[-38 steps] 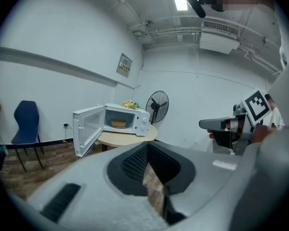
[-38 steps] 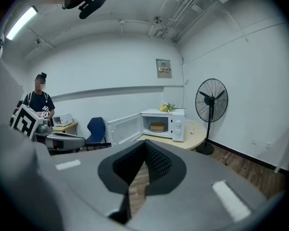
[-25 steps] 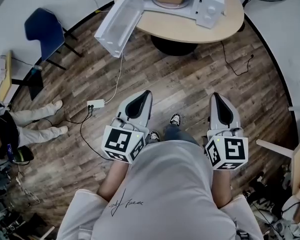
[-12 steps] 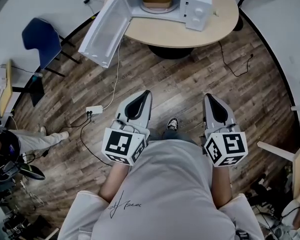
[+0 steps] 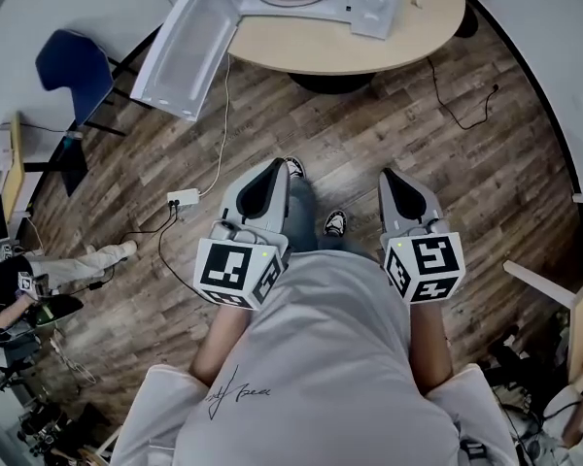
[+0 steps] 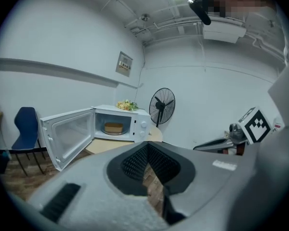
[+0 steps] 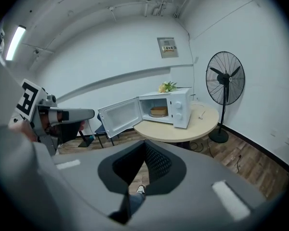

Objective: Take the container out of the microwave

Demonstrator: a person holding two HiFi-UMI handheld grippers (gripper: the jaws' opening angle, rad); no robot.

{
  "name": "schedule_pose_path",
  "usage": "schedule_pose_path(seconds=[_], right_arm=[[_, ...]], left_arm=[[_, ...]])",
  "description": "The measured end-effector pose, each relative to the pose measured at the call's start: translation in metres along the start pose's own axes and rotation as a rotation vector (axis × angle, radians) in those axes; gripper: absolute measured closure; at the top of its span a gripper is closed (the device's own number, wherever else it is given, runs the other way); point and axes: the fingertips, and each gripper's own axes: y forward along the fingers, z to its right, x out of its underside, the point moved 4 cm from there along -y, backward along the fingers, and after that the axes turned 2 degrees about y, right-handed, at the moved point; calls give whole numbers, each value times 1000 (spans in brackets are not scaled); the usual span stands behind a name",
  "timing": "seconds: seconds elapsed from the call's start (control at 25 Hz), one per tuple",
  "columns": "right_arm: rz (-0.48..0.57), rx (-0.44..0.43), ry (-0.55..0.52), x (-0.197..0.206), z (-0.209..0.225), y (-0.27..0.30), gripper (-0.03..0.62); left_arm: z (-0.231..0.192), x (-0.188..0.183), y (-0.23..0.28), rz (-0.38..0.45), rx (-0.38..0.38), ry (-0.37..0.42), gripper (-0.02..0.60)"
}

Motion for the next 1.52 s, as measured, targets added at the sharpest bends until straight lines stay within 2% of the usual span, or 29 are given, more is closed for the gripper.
schedule_pose_path(seconds=[0.16,0.28,0.4,0.48,0.56,0.72,0.84,1.16,1.36,1.52], right_arm=[[10,-4,33,-7,5,13,594],[33,-45,54,-14,4,27,592],[23,-57,-29,-17,-4,47,585],[5,-21,-110,-21,-8,62,585],[0,-3,-161,-29,-11,77,591],[20,-19,-174,-53,-15,111,592],[30,-18,-179,-72,-16,135,591],[33,55,-215,-127,-10,201,589],[79,80,-279,-169,-28,228,583],[55,92,-328,-182,-41,256,583]], left_arm=[[-4,3,13,-42,7,-16,591],[-13,-2,26,-52,8,-8,589],[-25,-10,37,-44,17,-28,589],[-32,-19,44,-22,47,-58,588],[-41,-26,51,-1,58,-52,588],[-71,-35,66,26,48,8,586],[-96,-41,77,24,50,10,584],[-161,-74,108,51,89,-1,584],[-197,-98,122,86,136,-3,584],[-225,-110,132,116,151,-8,584]])
